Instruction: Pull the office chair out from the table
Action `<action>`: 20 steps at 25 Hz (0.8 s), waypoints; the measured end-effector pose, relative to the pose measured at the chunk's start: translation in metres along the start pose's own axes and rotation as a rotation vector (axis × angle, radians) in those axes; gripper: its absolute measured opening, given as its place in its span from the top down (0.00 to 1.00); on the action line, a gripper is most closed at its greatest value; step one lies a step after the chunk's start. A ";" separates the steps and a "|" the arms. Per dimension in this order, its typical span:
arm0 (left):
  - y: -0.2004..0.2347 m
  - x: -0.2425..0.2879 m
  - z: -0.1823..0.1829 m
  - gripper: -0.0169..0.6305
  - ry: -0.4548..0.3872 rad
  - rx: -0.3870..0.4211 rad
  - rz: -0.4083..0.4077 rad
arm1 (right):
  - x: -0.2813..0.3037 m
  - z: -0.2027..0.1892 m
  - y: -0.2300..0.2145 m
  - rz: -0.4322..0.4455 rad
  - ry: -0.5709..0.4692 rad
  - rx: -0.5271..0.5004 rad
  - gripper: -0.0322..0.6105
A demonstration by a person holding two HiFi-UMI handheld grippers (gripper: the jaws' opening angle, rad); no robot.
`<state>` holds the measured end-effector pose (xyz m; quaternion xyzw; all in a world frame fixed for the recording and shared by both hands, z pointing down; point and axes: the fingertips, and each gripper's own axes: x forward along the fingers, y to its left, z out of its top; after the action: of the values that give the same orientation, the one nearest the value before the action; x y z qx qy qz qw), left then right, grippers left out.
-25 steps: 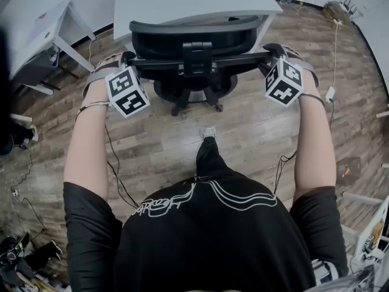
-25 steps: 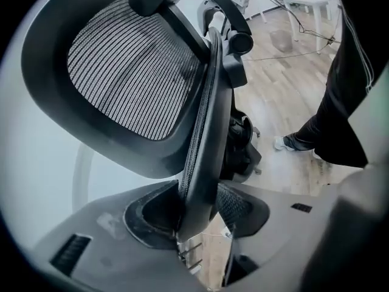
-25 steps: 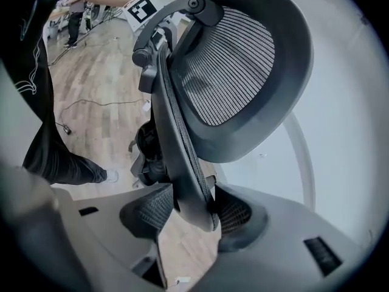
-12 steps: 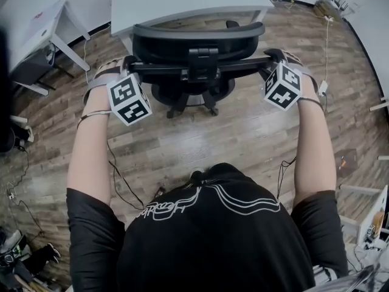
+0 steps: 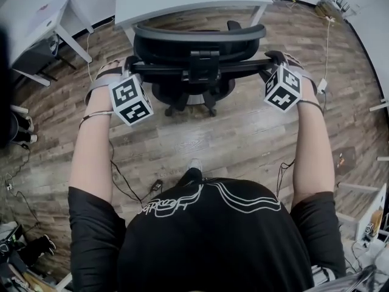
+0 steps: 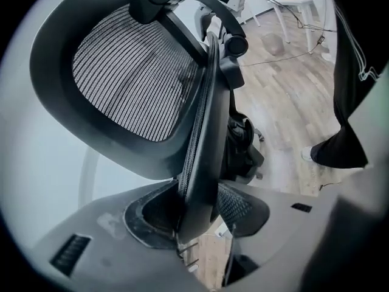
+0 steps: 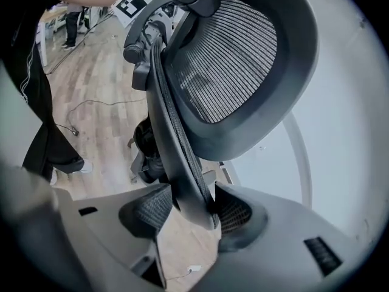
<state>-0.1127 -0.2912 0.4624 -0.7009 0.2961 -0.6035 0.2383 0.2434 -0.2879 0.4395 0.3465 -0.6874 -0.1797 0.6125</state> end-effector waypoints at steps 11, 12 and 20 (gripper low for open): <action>-0.077 -0.066 0.005 0.72 0.035 -0.014 0.035 | -0.058 -0.028 0.070 -0.007 -0.039 -0.015 0.58; -0.083 -0.071 0.005 0.71 0.037 -0.015 0.042 | -0.063 -0.029 0.075 -0.009 -0.042 -0.016 0.58; -0.123 -0.111 -0.002 0.71 0.051 -0.044 0.050 | -0.101 -0.033 0.113 -0.019 -0.060 -0.033 0.58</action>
<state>-0.1091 -0.1256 0.4696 -0.6827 0.3327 -0.6083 0.2306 0.2474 -0.1333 0.4491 0.3375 -0.6990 -0.2070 0.5955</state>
